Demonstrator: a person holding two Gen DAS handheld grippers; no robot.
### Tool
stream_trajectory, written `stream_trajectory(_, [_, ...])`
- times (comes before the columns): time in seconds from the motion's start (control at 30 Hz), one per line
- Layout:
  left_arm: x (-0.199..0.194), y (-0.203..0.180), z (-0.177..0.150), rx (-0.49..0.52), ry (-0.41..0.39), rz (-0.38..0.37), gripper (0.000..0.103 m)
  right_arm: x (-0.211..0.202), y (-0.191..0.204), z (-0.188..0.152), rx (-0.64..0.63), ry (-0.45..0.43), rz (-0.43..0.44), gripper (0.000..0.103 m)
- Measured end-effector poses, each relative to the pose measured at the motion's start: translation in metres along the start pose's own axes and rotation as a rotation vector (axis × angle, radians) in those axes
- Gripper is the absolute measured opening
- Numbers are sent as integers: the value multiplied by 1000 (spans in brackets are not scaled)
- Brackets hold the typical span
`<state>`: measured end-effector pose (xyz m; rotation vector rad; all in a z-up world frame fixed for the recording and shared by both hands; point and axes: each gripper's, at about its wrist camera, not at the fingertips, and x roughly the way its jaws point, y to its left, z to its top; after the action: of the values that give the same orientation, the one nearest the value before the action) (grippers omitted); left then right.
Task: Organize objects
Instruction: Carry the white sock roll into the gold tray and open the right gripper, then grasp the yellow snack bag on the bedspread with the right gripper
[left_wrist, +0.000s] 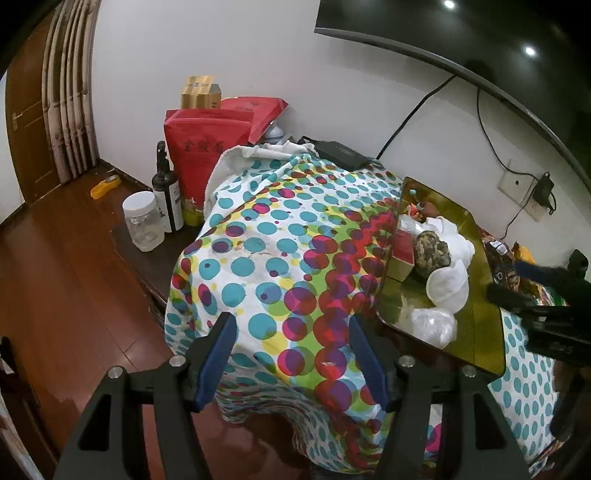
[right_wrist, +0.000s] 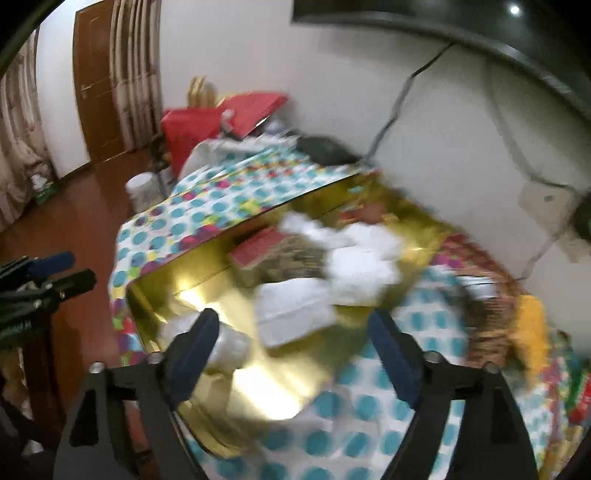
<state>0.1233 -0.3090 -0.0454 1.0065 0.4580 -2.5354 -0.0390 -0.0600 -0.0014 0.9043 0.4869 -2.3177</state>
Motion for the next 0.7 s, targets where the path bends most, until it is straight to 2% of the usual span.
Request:
stream_trajectory(0.1, [-1, -13, 0, 37, 1, -14, 65, -21, -16, -16, 27, -35, -97, 83])
stream_trajectory(0.17, [-2, -25, 1, 68, 1, -37, 65, -16, -37, -22, 43, -42, -165, 84])
stream_trajectory(0.27, [-7, -48, 4, 116, -8, -83, 65, -17, -74, -39, 66, -19, -313, 84])
stream_trajectory(0.33, [-12, -71, 4, 169, -24, -111, 65, -23, -116, -60, 67, 15, -394, 84])
stream_trajectory(0.37, [-13, -83, 4, 200, -26, -124, 65, -11, -113, -58, 71, 34, -428, 84])
stream_trajectory(0.4, [-13, -96, 3, 229, -22, -139, 65, -19, -133, -71, 77, 52, -451, 84])
stream_trajectory(0.43, [-12, -112, 2, 258, -12, -155, 65, -18, -145, -79, 79, 69, -467, 84])
stream_trajectory(0.5, [-11, -141, -2, 299, 6, -208, 65, 0, -138, -75, 98, 98, -485, 84])
stream_trajectory(0.57, [-9, -168, -8, 337, 29, -250, 65, 0, -155, -88, 122, 117, -476, 84])
stream_trajectory(0.7, [-1, -215, -19, 409, 57, -307, 65, 22, -165, -85, 140, 119, -448, 85])
